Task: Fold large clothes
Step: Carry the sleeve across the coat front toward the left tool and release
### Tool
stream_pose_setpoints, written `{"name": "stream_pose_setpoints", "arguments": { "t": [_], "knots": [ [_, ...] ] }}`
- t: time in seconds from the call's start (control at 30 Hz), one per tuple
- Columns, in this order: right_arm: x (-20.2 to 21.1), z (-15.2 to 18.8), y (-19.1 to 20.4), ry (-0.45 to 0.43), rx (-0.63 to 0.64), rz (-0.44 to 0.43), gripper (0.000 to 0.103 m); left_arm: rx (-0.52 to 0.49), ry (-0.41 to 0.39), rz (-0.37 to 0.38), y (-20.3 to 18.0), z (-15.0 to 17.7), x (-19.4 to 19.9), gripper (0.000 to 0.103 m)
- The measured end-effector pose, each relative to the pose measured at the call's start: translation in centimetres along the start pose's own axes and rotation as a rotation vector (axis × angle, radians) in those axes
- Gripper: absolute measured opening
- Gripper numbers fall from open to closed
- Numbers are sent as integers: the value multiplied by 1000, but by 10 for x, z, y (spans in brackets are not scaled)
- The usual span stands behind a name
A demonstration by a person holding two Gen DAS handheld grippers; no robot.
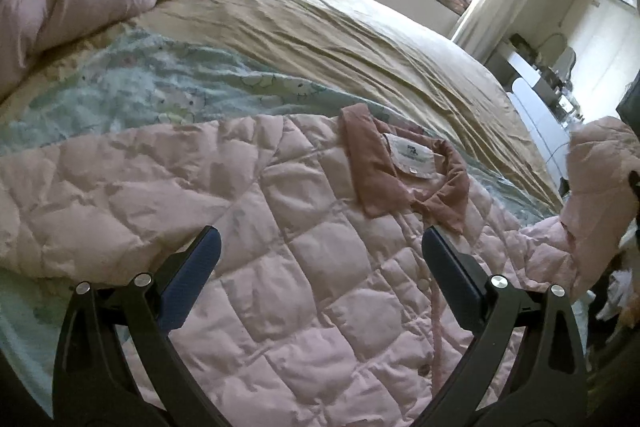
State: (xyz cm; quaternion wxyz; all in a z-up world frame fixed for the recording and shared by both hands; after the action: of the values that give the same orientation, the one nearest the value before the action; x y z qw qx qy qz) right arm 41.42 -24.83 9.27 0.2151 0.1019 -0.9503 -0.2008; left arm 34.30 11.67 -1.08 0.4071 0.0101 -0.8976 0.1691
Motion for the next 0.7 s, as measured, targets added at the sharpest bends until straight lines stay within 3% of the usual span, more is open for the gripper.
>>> {"name": "stream_pose_setpoints", "arguments": {
  "t": [0.33,0.57,0.7],
  "knots": [
    [-57,87,60,196,61,-85,14,81,34,223,1,2,-13,94],
    [-83,161,73,361,67,-87,14,127,82,303,-1,8,-29,94],
    [-84,193,79,449,56,-122,23,158,101,332,0,11,-36,94]
  ]
}}
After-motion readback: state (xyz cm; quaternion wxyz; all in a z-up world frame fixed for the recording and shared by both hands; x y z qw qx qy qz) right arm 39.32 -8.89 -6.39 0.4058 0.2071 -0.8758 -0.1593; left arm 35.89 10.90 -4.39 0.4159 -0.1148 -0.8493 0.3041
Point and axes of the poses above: each gripper's, at about its wrist camera, not at the fingertips, and x roughly against the way its jaws point, y to its left, z to its underside, the point moved 4 cm from there along -x, roughly the way its jaws point, and after that the axes turned 4 degrees about -x, right-handed, at the moved point
